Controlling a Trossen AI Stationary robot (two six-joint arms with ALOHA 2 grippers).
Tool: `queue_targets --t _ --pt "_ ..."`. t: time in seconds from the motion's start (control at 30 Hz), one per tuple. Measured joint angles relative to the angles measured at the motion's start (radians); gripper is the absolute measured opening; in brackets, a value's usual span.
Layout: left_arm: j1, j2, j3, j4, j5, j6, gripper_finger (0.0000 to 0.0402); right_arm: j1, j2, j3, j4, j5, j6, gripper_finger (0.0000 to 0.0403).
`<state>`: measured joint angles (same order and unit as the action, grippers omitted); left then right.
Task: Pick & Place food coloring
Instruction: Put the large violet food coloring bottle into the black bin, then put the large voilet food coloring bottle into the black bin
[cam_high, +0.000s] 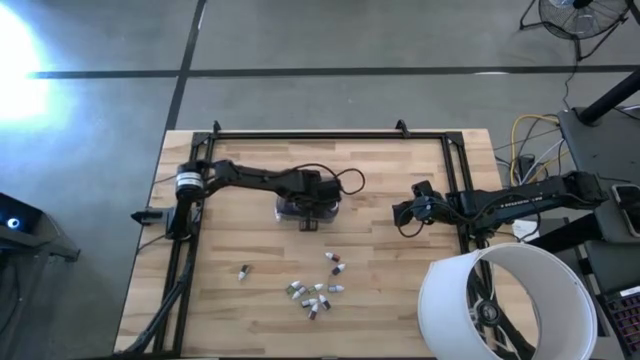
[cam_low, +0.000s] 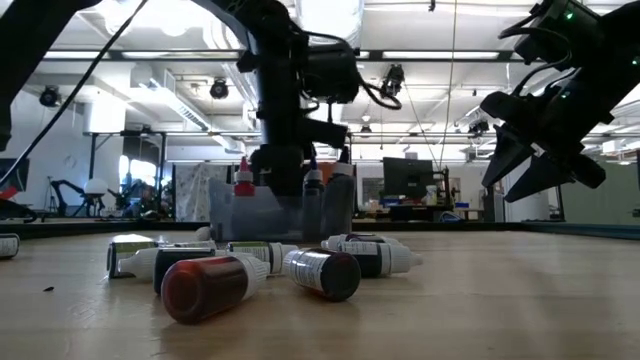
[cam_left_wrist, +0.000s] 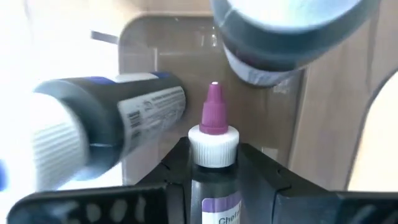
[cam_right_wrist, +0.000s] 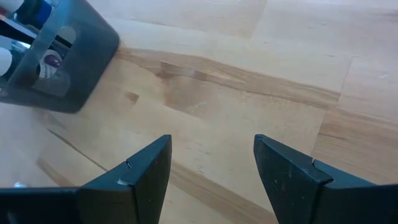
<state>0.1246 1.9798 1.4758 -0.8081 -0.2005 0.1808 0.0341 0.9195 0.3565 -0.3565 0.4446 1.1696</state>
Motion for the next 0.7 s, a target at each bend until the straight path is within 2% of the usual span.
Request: queue_targets --t 0.23,0.4,0.6,0.7 --pt "0.0 -0.054 0.066 -0.062 -0.012 -0.06 0.0055 -0.001 0.0 0.0 0.007 0.001 0.0 0.0221" --pt "-0.001 -0.109 0.06 -0.082 -0.026 -0.102 0.0037 0.0 0.0 0.0 0.012 0.008 -0.017 0.0221" --pt "-0.001 -0.1 0.022 -0.072 0.006 -0.093 0.0032 -0.003 0.0 0.0 0.031 0.02 -0.048 0.0221" --pt "-0.001 -0.085 0.002 -0.057 0.062 -0.144 0.0033 -0.003 0.0 0.0 0.034 0.021 -0.05 0.0221"
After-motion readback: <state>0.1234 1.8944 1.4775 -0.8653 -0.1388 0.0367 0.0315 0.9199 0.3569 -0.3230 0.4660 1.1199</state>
